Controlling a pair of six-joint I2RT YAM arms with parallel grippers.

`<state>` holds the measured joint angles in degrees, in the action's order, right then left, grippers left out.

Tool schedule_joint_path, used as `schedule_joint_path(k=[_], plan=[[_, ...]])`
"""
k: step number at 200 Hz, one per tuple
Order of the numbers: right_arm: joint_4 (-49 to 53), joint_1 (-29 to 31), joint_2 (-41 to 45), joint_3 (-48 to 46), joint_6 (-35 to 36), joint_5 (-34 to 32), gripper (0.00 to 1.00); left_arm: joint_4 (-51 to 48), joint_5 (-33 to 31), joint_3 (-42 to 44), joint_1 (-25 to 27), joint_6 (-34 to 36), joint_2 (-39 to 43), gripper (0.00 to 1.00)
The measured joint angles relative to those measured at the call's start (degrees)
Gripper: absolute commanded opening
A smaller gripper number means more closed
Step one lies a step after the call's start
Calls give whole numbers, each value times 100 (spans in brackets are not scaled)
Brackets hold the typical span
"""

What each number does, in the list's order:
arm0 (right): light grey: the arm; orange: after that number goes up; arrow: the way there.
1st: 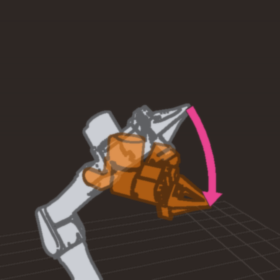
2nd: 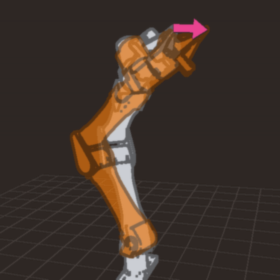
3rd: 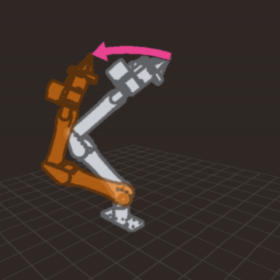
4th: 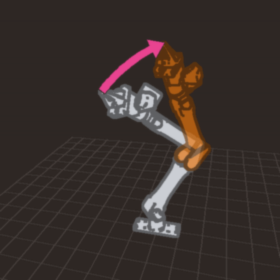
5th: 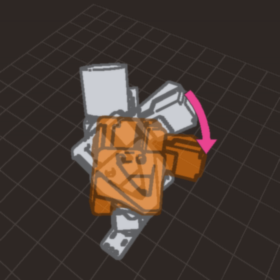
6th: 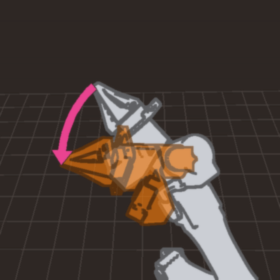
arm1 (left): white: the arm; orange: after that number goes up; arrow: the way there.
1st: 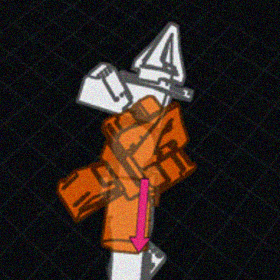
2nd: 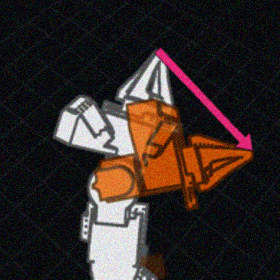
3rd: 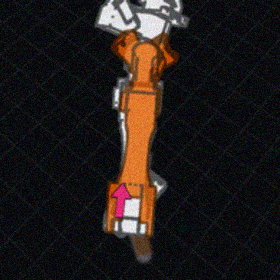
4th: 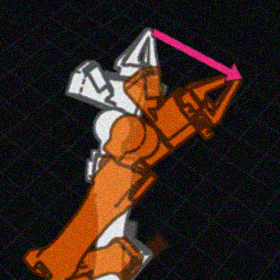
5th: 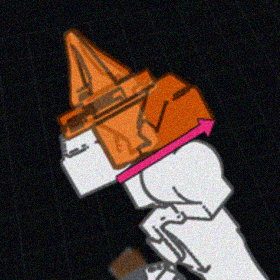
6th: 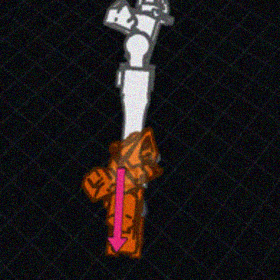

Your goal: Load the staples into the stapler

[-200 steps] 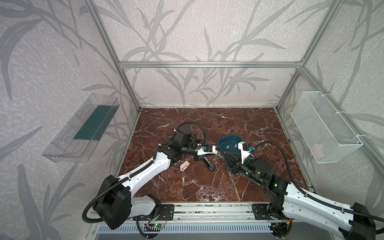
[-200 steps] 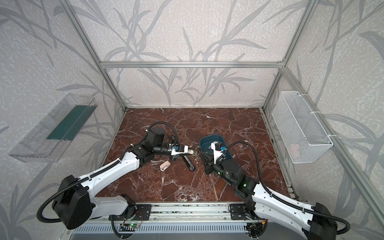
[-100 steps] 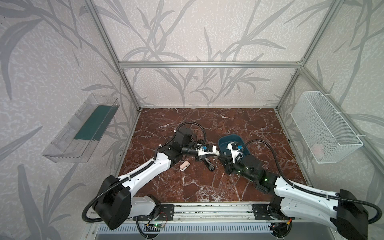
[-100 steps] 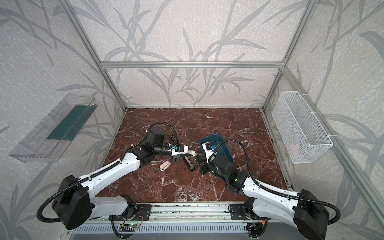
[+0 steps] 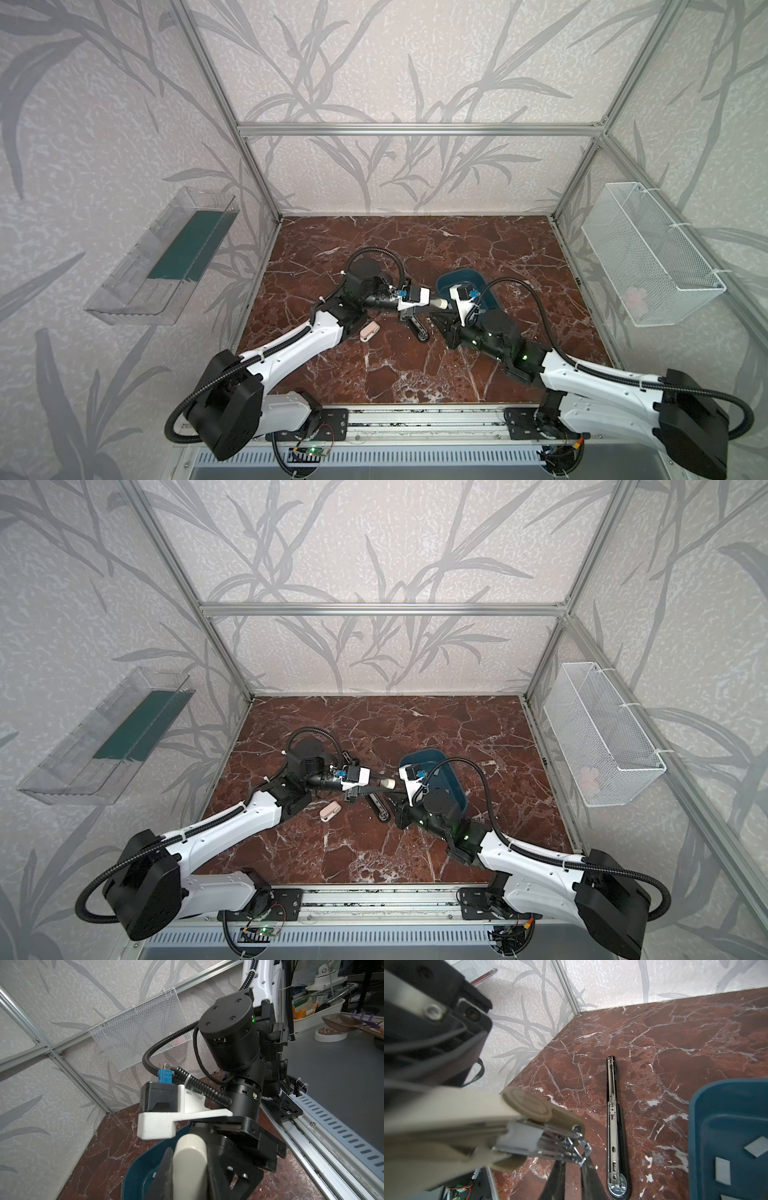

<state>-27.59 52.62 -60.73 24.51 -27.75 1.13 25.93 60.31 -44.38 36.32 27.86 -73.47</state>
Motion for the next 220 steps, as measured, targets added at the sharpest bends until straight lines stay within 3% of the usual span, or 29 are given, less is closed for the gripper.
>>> schedule_joint_path(k=[61, 79, 95, 110, 134, 220], plan=[[-525, 2, 92, -247, 59, 26, 29, 1504, 203, 223, -2, -1047, -343, 0], [-643, 4, 94, -262, 92, 50, 40, 1685, 238, 243, 0, -1191, -358, 0], [-688, 4, 138, -264, 118, 68, 55, 1725, 232, 251, -2, -1176, -343, 0], [-719, 4, 260, -306, 197, 52, 68, 1497, 221, 251, 2, -1049, -278, 0], [-758, 4, 608, -415, 525, -9, 80, 765, 92, 243, 4, -664, -90, 0], [-1423, 4, 1587, -1185, 2594, 317, 86, -1058, -319, -109, -4, 372, 118, 0]])
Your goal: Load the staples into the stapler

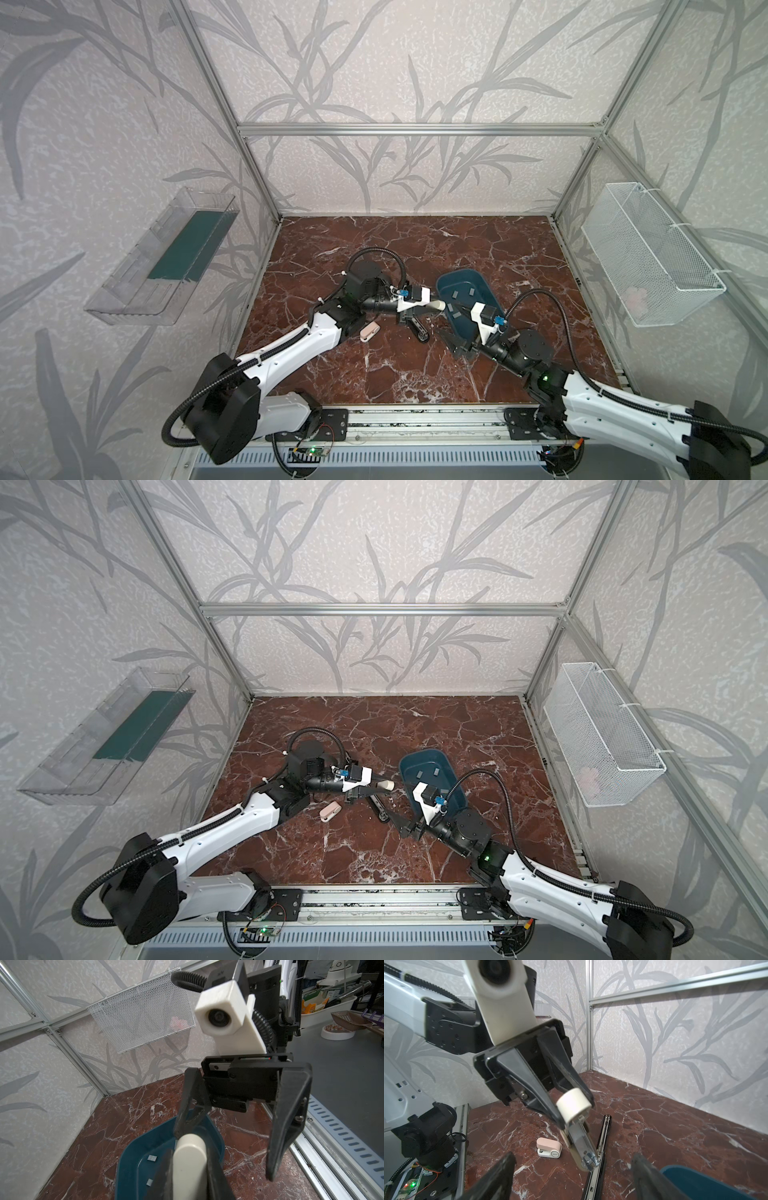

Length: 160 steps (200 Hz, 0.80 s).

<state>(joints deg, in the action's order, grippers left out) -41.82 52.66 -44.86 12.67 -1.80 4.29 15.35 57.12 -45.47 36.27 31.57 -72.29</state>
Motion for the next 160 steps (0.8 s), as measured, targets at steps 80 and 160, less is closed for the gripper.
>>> schedule_joint_path(k=[80, 160], plan=[[-35, 22, -201, 68, 345, 520, 84, -721, 304, -142, 81, 492, -7, 0], [-31, 22, -424, 68, 343, 372, 78, -544, 946, -142, 85, 481, -7, 0]])
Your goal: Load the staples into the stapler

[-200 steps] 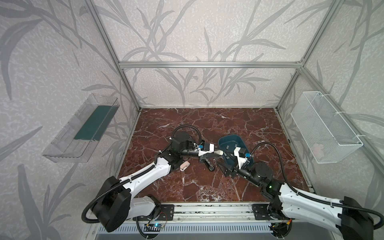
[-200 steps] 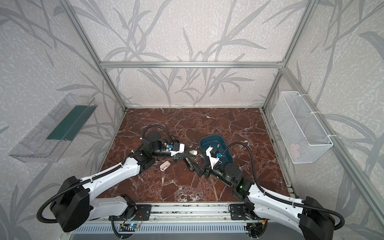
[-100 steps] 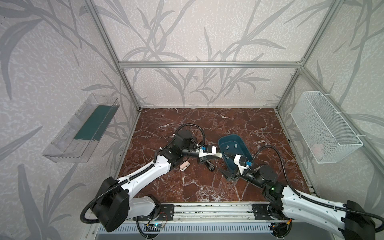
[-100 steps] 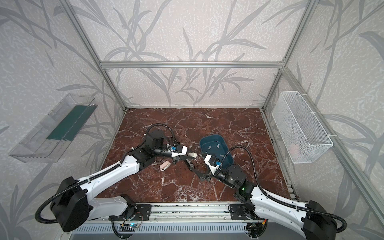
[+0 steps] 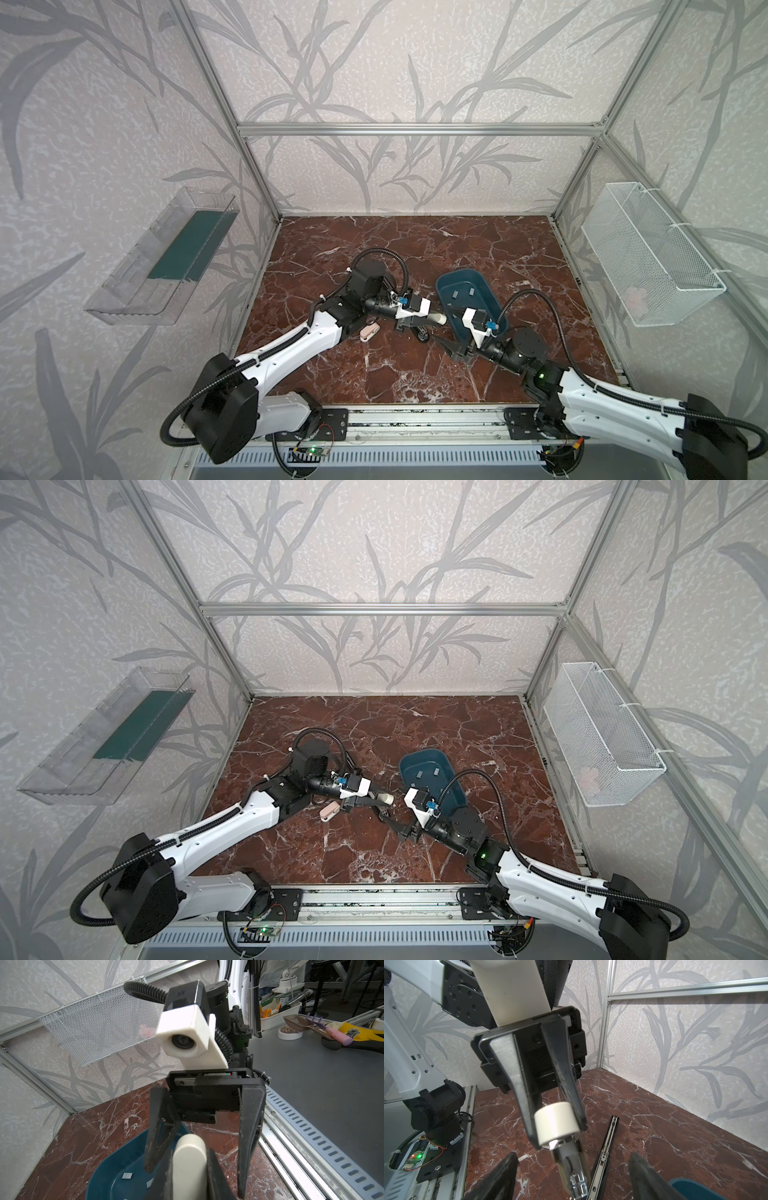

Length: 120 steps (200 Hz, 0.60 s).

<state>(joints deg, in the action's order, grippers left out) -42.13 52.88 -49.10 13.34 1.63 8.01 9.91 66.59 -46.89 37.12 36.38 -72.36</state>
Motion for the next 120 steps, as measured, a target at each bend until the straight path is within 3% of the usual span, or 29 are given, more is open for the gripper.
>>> schedule_joint_path(k=[82, 120], plan=[[-94, 4, -306, 107, -4, 474, 54, 341, 282, 28, 151, -144, 0, 0], [-136, 4, -407, 118, -28, 560, 49, 354, 321, 33, 216, -149, 0, 0]])
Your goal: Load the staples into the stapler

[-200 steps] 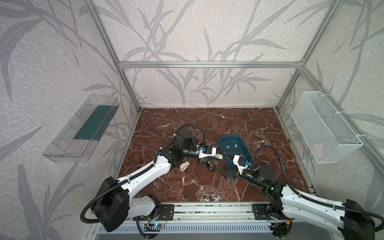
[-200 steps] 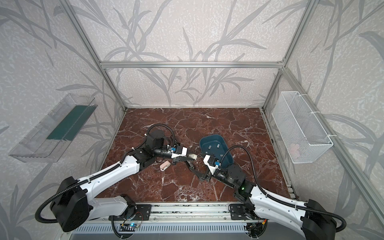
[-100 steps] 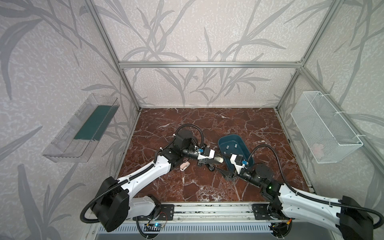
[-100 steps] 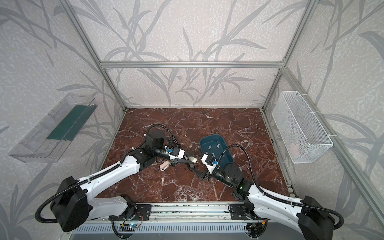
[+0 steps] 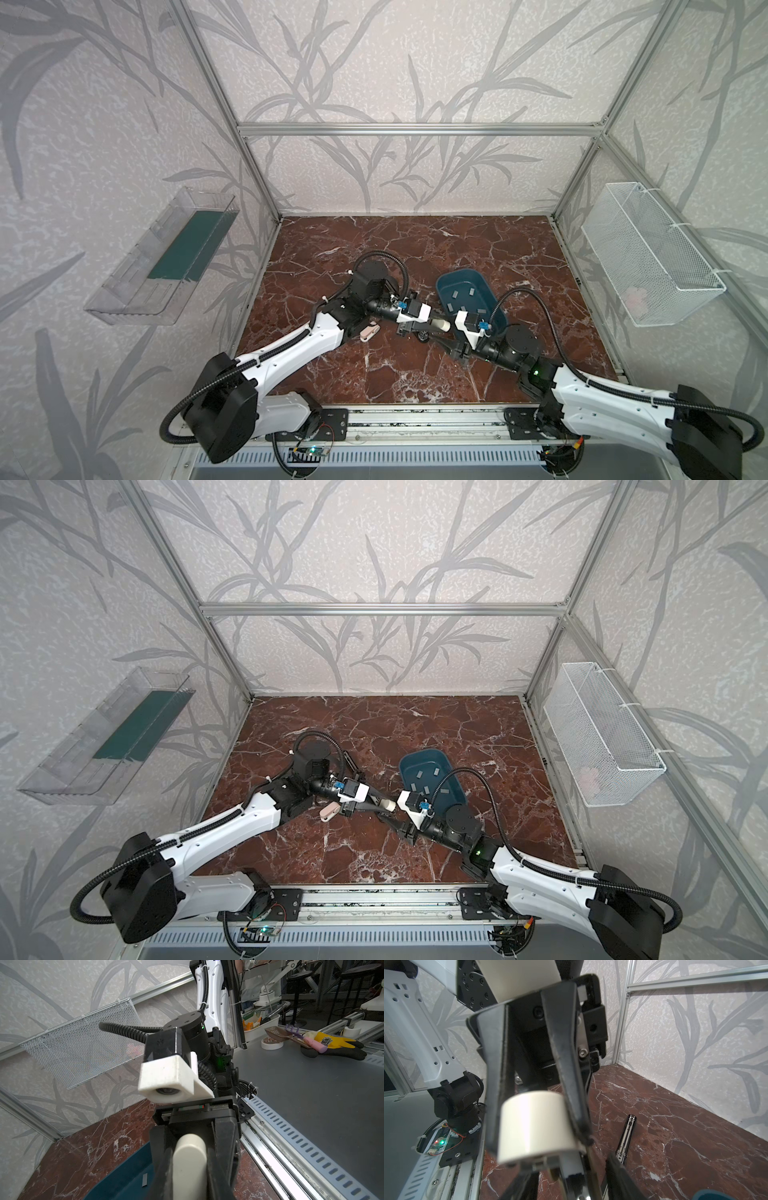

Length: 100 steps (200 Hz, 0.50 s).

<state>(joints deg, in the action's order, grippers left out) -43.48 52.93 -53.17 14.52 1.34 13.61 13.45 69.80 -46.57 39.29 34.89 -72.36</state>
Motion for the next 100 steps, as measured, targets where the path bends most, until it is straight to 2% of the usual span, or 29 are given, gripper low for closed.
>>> schedule_joint_path(k=[51, 100], plan=[[-72, 0, -55, 42, -26, 48, 48, 26, 66, 2, 44, -39, -11, 0], [-166, 2, -74, 42, 17, 109, 27, 20, 79, 4, 46, -155, -33, 0]])
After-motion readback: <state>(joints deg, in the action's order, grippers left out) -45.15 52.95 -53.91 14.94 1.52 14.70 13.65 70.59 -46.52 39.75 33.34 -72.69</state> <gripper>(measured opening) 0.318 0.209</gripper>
